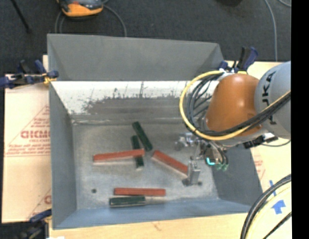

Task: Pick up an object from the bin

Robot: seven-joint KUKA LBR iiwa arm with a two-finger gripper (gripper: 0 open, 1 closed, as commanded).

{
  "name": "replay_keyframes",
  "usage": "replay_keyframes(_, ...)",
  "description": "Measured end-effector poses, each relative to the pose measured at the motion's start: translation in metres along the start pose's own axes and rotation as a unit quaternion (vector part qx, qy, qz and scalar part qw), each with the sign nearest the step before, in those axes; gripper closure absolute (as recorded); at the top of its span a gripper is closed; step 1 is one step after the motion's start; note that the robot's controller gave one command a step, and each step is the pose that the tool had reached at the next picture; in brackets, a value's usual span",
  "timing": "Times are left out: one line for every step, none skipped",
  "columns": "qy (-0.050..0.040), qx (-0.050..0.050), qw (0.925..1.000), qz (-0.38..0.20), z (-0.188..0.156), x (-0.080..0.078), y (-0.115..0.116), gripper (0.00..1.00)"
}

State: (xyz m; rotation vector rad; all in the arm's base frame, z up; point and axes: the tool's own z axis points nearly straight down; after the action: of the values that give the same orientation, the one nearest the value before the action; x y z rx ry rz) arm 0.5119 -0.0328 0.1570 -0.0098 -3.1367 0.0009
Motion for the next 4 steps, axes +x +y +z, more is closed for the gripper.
replay_keyframes(-0.0031,0.000,1.0000,0.000,-0.004,-0.001,0.000,0.00)
replay_keyframes(-0.0076,-0.001,0.9996,0.026,0.028,-0.021,-0.012,0.00)
replay_keyframes(-0.0039,0.000,0.9910,0.134,0.087,-0.004,-0.031,1.00)
replay_keyframes(-0.0039,0.000,0.9911,0.133,0.087,-0.004,-0.031,1.00)
